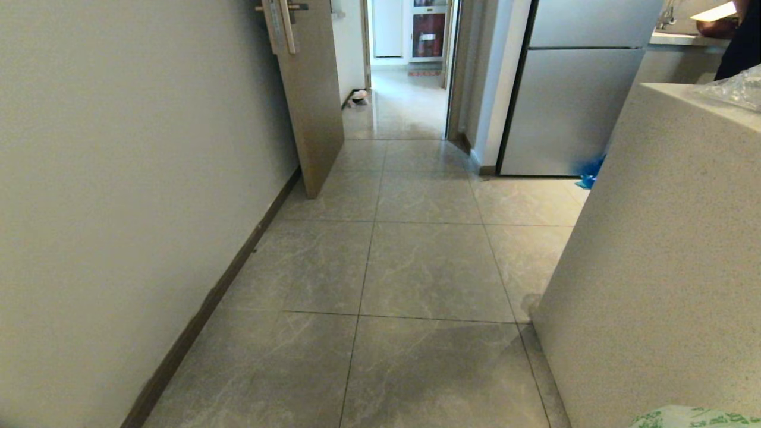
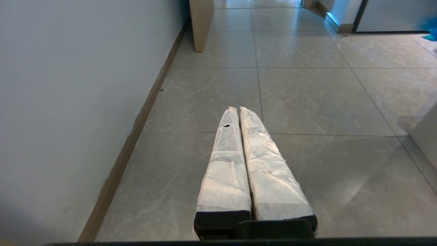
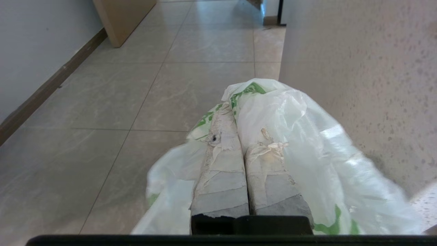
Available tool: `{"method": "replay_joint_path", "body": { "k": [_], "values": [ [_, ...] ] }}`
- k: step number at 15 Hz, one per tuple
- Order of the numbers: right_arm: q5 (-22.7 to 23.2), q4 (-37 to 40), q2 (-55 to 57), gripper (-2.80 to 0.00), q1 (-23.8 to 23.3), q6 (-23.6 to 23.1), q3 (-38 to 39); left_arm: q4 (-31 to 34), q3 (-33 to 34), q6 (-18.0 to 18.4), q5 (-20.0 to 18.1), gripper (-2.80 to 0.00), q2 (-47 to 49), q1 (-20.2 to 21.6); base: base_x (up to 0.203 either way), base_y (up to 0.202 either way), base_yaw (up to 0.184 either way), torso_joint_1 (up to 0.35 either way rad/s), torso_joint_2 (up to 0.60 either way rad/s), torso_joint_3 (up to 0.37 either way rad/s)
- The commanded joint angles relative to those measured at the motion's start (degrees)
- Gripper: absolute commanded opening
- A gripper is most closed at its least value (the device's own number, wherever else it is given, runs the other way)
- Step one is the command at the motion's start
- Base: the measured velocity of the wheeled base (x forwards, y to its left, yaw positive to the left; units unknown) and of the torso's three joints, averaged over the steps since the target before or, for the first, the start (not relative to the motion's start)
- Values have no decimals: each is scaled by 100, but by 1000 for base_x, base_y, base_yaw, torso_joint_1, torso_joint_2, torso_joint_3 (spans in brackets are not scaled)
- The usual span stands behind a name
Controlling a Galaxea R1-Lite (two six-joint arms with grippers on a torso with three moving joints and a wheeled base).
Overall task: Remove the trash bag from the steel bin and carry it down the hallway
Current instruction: Put the trash bag at the door
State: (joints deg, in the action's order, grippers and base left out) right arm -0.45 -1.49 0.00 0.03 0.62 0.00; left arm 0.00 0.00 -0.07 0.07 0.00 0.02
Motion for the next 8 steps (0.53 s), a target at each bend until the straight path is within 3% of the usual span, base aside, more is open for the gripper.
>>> {"method": "replay_joint_path", "body": {
  "k": [1,8],
  "values": [
    [1,-2,9,-280,-3,-1,53,0,0,-3,1,-280,0,-2,0,0,0,0,0,0],
    [1,-4,1,-280,-3,-1,53,0,0,-11,1,-280,0,-2,181,0,0,3,3,2]
  ]
}}
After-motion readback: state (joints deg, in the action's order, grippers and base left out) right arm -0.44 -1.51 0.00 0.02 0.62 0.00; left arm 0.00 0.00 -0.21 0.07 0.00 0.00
